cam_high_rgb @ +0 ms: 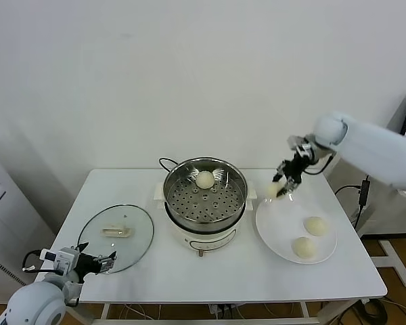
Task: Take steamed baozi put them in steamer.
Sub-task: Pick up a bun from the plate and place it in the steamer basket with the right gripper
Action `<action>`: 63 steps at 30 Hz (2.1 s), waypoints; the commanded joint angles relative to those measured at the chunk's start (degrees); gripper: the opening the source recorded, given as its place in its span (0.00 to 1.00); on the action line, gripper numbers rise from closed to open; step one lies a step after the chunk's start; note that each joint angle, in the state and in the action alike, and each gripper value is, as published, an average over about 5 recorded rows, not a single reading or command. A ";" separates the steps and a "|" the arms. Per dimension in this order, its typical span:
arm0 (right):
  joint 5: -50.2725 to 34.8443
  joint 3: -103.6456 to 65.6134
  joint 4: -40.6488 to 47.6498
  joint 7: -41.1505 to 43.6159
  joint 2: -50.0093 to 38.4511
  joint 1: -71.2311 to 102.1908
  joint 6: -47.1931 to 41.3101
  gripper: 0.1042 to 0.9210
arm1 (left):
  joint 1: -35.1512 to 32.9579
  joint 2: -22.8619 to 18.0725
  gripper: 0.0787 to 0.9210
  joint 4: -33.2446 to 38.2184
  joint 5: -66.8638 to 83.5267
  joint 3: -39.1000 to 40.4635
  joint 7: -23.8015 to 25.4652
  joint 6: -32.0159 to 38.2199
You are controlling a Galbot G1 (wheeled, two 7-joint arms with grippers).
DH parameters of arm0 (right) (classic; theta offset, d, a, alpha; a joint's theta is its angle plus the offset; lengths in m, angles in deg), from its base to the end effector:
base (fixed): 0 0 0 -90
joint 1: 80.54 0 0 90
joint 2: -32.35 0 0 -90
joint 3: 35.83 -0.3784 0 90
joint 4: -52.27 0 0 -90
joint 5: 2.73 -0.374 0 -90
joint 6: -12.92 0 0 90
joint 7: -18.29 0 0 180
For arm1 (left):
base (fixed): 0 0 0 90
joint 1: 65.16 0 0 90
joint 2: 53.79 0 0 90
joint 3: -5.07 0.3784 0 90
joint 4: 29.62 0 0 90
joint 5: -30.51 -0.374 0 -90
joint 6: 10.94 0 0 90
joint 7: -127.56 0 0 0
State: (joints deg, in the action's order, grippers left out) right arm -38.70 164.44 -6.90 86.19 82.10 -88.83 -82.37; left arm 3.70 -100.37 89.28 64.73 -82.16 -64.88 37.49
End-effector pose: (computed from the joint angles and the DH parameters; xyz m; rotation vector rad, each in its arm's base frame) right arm 0.6392 -0.1384 -0.0193 1.4886 -1.5592 1.1822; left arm 0.2493 0.1244 -0.2620 -0.1532 -2.4249 -0.3616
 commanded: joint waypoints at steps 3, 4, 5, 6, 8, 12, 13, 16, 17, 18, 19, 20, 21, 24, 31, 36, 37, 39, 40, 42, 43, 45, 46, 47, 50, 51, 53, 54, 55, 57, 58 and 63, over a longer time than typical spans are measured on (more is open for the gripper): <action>-17.66 6.28 -4.57 -3.00 4.77 -10.20 -8.64 0.44 | 0.25 0.18 0.88 -0.12 0.06 0.20 0.03 -0.01; -18.78 6.03 -4.28 -3.68 6.10 -9.84 -9.21 0.44 | 0.31 0.21 0.88 -0.12 0.07 0.25 0.03 -0.01; -19.49 5.78 -4.03 -4.26 7.20 -9.43 -9.63 0.44 | 0.36 0.24 0.88 -0.13 0.09 0.29 0.05 -0.02; -19.93 5.43 -3.59 -4.87 8.57 -8.84 -10.00 0.44 | 0.41 0.27 0.88 -0.14 0.10 0.33 0.06 -0.01; -20.53 4.60 -2.41 -6.08 11.37 -7.33 -10.59 0.44 | 0.46 0.32 0.88 -0.20 0.13 0.43 0.07 0.00; -20.90 3.16 0.58 -7.96 16.66 -3.87 -11.38 0.44 | 0.45 0.38 0.88 -0.31 0.15 0.59 0.09 -0.01; -20.84 2.99 1.31 -8.21 17.90 -3.07 -11.51 0.44 | 0.44 0.41 0.88 -0.33 0.15 0.64 0.09 -0.01; -20.53 2.66 3.68 -9.16 21.37 -0.83 -12.09 0.44 | 0.61 0.43 0.88 -0.42 0.14 0.89 0.11 -0.01; -20.39 2.59 4.39 -9.56 22.34 -0.14 -12.37 0.44 | 0.73 0.42 0.88 -0.47 0.14 0.99 0.12 -0.01; -20.20 2.52 5.02 -9.95 23.23 0.59 -12.66 0.44 | 0.87 0.39 0.88 -0.52 0.14 1.10 0.11 -0.02; -19.94 2.47 5.60 -10.32 24.05 1.30 -12.93 0.44 | 0.99 0.37 0.88 -0.57 0.15 1.18 0.11 -0.02; -19.61 2.39 6.08 -10.68 24.72 2.01 -13.18 0.44 | 1.09 0.34 0.88 -0.63 0.15 1.25 0.12 -0.02; -19.23 2.31 6.48 -11.07 25.31 2.68 -13.42 0.44 | 1.15 0.33 0.88 -0.68 0.15 1.30 0.12 -0.02; -17.98 2.12 7.25 -12.30 26.53 4.49 -14.02 0.44 | 1.20 0.34 0.88 -0.79 0.15 1.38 0.14 0.02; -15.36 1.42 8.49 -15.14 28.61 7.72 -15.33 0.44 | 1.29 0.22 0.88 -0.92 0.20 1.40 0.16 0.07; -13.56 1.06 9.68 -16.26 29.84 9.86 -15.82 0.44 | 1.07 0.06 0.88 -0.83 0.20 1.36 0.17 0.12; -13.33 0.99 9.77 -16.46 29.97 10.22 -15.89 0.44 | 1.02 0.06 0.88 -0.83 0.20 1.33 0.18 0.14; -13.01 0.80 10.01 -16.85 30.19 10.87 -15.99 0.44 | 0.97 0.07 0.88 -0.86 0.20 1.30 0.19 0.19; -12.84 0.71 10.13 -17.00 30.29 11.17 -16.02 0.44 | 0.97 0.07 0.88 -0.88 0.20 1.29 0.19 0.20; -12.46 0.61 10.41 -17.21 30.50 11.68 -16.04 0.44 | 0.99 0.05 0.88 -0.91 0.23 1.29 0.19 0.20; -12.22 0.58 10.54 -17.29 30.60 11.91 -16.03 0.44 | 1.00 0.04 0.88 -0.91 0.26 1.29 0.20 0.19; -11.87 0.56 10.69 -17.40 30.76 12.27 -16.03 0.44 | 0.99 0.02 0.88 -0.88 0.34 1.29 0.21 0.16; -11.76 0.53 10.74 -17.59 30.82 12.41 -16.07 0.45 | 0.98 0.01 0.88 -0.87 0.39 1.28 0.21 0.16; -11.73 0.46 10.77 -17.83 30.87 12.49 -16.12 0.47 | 0.97 0.01 0.88 -0.86 0.42 1.27 0.21 0.15; -11.85 -0.03 10.82 -18.50 30.86 12.40 -16.26 0.57 | 0.95 0.01 0.88 -0.85 0.49 1.20 0.20 0.13; -11.94 -0.23 10.77 -18.53 30.78 12.19 -16.29 0.60 | 0.94 0.02 0.88 -0.85 0.53 1.17 0.19 0.12; -12.10 -0.46 10.50 -18.18 30.45 11.47 -16.31 0.67 | 0.90 0.05 0.88 -0.84 0.63 1.13 0.18 0.09; -12.16 -0.51 10.25 -17.81 30.14 10.85 -16.30 0.70 | 0.88 0.06 0.88 -0.83 0.68 1.12 0.18 0.07; -12.20 -0.52 9.96 -17.37 29.78 10.20 -16.29 0.74 | 0.87 0.08 0.88 -0.82 0.71 1.11 0.17 0.06; -12.41 -0.48 9.02 -16.15 28.61 8.47 -16.22 0.81 | 0.90 0.06 0.88 -0.77 0.86 1.06 0.12 0.02; -12.56 -0.43 8.40 -15.45 27.82 7.52 -16.17 0.83 | 0.91 0.06 0.88 -0.72 0.96 1.02 0.09 -0.01; -12.54 0.92 3.90 -9.79 20.40 1.51 -14.31 0.88 | 1.09 0.20 0.88 -0.39 1.65 0.70 0.04 -0.16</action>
State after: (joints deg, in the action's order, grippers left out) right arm -51.08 165.06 -0.05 72.55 107.52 -82.57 -97.50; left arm 4.78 -100.22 88.86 66.07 -81.43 -64.82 37.40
